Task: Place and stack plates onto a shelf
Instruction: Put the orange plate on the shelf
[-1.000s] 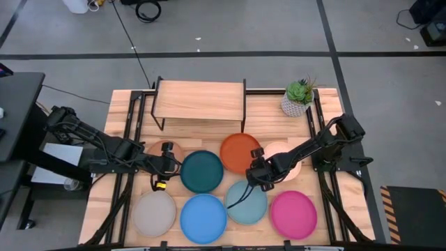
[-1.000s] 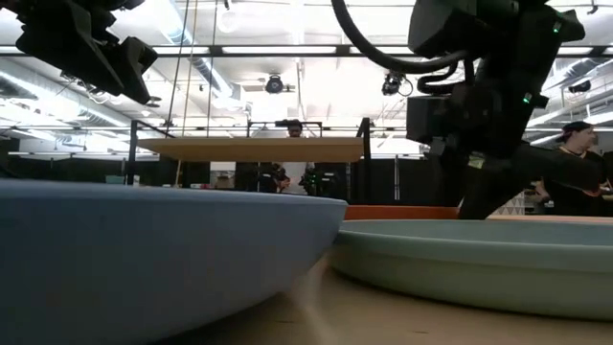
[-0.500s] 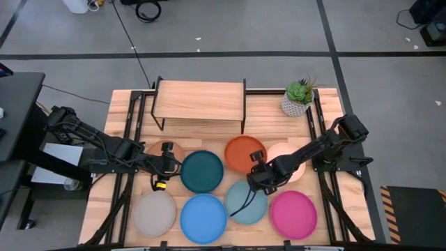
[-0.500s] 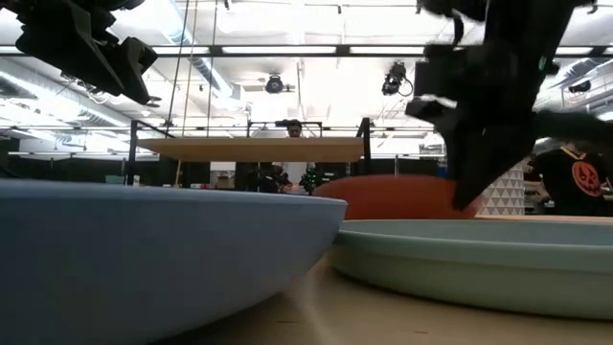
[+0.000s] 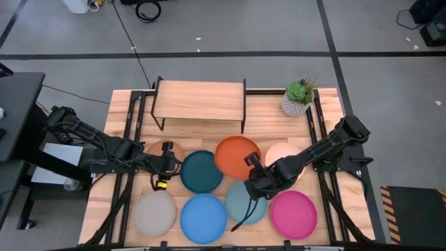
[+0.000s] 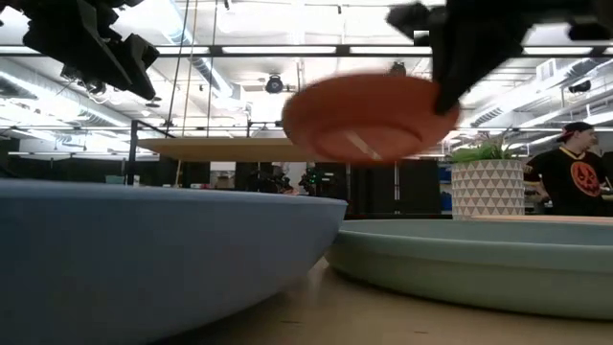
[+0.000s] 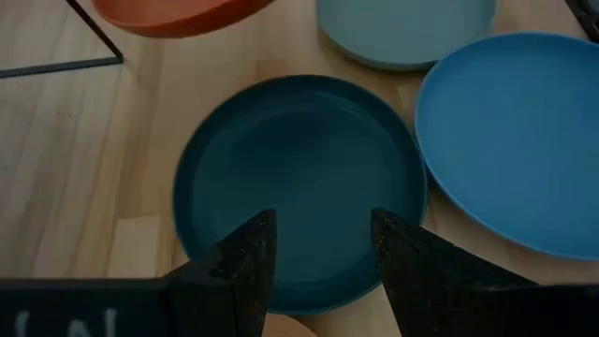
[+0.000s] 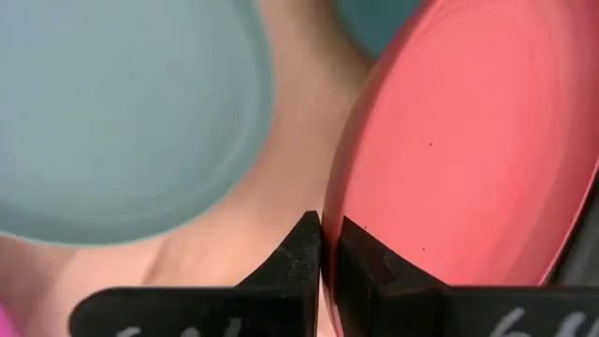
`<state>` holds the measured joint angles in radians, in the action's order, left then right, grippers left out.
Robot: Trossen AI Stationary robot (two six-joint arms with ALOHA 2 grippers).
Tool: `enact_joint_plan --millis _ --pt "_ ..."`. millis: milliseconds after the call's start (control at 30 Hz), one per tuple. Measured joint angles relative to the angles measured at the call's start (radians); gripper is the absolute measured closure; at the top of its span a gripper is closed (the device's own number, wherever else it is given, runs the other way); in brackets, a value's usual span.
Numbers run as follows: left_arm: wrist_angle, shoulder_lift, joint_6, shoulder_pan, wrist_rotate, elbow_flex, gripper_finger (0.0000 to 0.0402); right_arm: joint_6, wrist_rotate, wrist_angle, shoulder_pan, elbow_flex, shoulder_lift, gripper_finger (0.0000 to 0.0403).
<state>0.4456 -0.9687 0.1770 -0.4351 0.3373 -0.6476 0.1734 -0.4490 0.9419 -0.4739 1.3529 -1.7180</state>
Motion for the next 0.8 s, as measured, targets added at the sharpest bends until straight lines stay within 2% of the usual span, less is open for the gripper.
enact_joint_plan --millis 200,267,633,800 --pt "-0.008 0.003 -0.002 0.0 0.003 0.0 0.0219 0.232 -0.16 -0.025 0.024 0.075 0.0 0.0371" --pt "-0.008 0.003 -0.001 0.0 0.003 0.0 0.0219 0.313 -0.182 -0.044 0.053 0.092 0.0 0.037" --pt "-0.015 0.003 0.039 0.0 0.003 0.0 0.0219 0.636 -0.179 -0.194 0.34 0.106 0.0 0.037" --pt "-0.015 0.003 0.043 0.0 0.003 0.0 0.0219 0.718 -0.1 -0.255 0.461 0.106 0.0 0.0369"
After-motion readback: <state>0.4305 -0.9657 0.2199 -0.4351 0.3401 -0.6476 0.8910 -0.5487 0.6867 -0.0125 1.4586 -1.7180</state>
